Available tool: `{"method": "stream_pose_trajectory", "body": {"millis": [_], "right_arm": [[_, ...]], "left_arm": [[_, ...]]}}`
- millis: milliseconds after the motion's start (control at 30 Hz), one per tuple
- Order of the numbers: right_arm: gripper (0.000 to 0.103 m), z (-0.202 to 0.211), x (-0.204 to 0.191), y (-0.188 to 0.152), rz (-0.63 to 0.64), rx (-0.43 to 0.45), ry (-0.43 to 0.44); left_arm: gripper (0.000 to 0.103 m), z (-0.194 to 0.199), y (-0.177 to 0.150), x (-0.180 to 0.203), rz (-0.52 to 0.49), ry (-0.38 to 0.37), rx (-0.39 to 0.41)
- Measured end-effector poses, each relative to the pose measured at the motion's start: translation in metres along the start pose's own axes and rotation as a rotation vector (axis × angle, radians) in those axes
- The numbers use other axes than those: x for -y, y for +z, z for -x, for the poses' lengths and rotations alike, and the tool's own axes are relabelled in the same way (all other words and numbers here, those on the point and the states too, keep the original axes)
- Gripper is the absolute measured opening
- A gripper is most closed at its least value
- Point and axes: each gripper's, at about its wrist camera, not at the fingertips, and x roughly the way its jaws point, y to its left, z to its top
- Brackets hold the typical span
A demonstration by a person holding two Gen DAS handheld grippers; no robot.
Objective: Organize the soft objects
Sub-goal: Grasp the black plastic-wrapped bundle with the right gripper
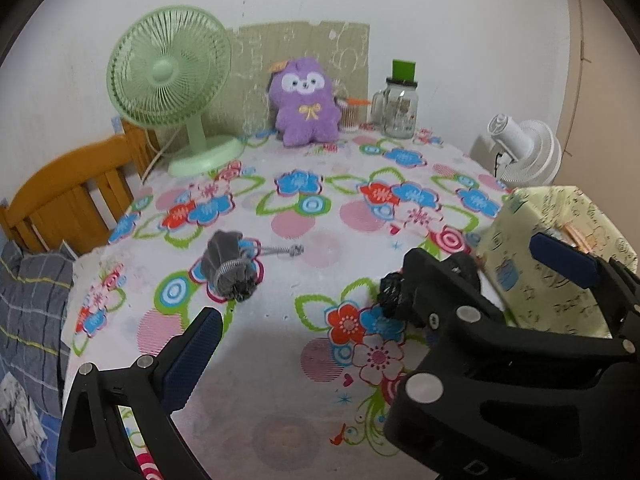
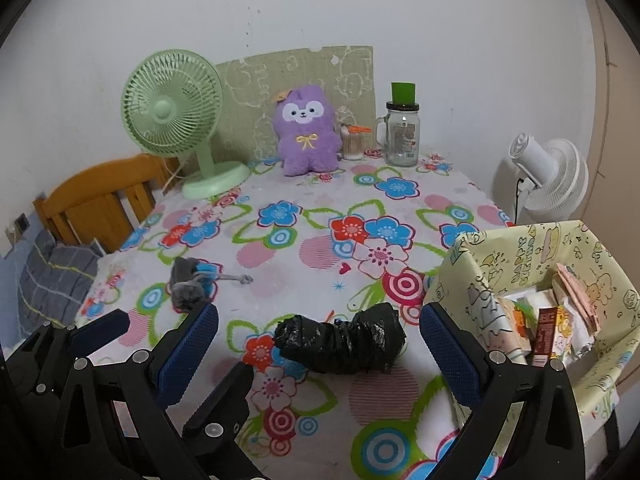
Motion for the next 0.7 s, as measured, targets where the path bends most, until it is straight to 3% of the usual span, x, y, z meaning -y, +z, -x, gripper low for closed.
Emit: {"method": "stream_pose_trajectory", "body": {"millis": [533,700], "right_arm": [[0.102,-0.063,0.007,-0.012,-0.053,-0.179,-0.02],[0.094,-0.075,0.006,-0.017,-0.049,-0.218,-0.009]], "left_arm": [[0.101,-0.045,-0.006,-0.013,0.011,0.006,-0.09],[0.1,-0.056,-0.009,-0.015,0.008,0.013,-0.123]]}}
